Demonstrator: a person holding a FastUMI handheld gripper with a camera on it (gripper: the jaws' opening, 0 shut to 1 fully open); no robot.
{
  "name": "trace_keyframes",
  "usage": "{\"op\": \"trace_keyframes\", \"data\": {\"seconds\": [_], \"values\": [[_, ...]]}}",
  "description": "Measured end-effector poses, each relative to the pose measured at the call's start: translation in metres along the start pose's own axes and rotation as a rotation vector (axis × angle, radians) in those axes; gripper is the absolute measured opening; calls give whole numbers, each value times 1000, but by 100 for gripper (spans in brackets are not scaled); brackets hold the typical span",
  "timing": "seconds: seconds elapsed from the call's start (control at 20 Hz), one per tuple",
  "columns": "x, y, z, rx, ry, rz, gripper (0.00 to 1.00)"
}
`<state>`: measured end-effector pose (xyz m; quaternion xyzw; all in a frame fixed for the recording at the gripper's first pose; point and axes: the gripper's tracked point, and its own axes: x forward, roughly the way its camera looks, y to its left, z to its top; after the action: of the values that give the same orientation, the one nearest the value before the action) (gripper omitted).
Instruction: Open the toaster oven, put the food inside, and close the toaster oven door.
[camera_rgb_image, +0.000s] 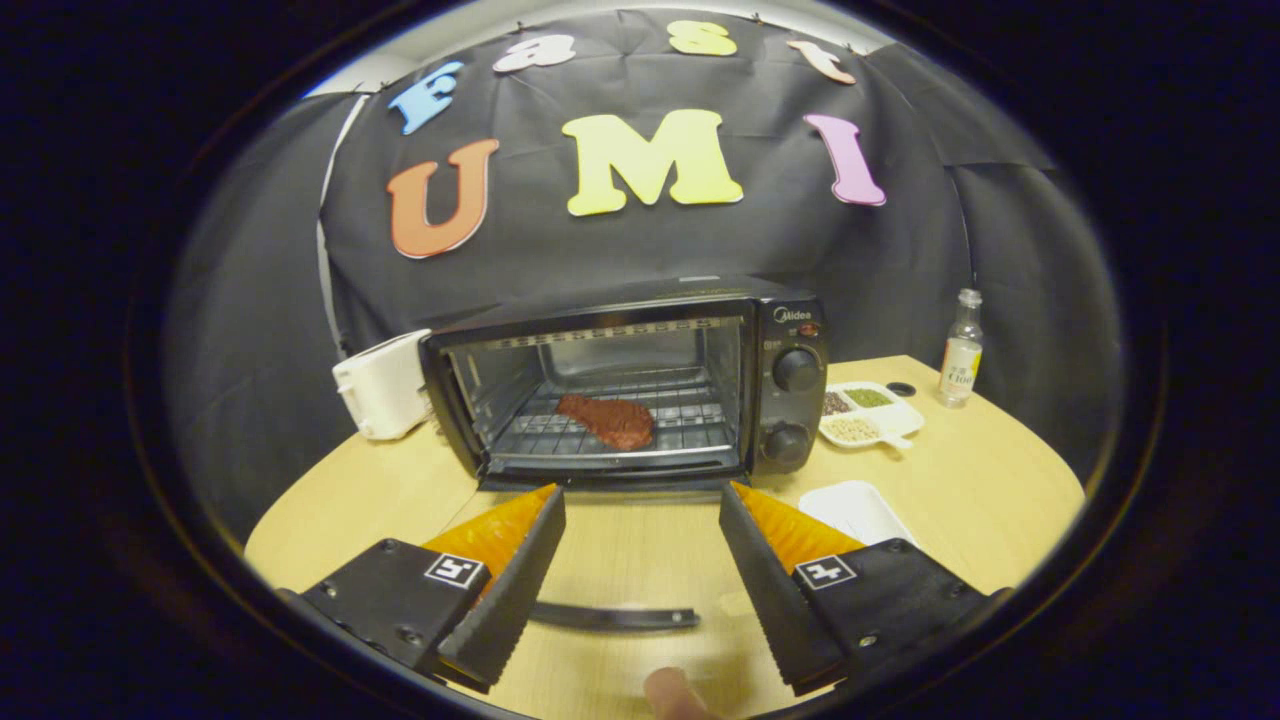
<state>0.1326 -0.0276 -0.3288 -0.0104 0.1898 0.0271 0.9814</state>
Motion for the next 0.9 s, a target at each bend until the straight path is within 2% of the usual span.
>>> {"op": "trace_keyframes", "data": {"seconds": [0.25, 0.4, 0.7, 0.8, 0.9], "values": [[-49, 2, -27, -1, -18, 21, 98], [-60, -12, -40, -22, -19, -18, 98], [-51, -2, -93, -36, 97, 6, 98], [-44, 2, -105, -42, 139, 11, 98], [-39, 6, -100, -32, 126, 13, 99]]}}
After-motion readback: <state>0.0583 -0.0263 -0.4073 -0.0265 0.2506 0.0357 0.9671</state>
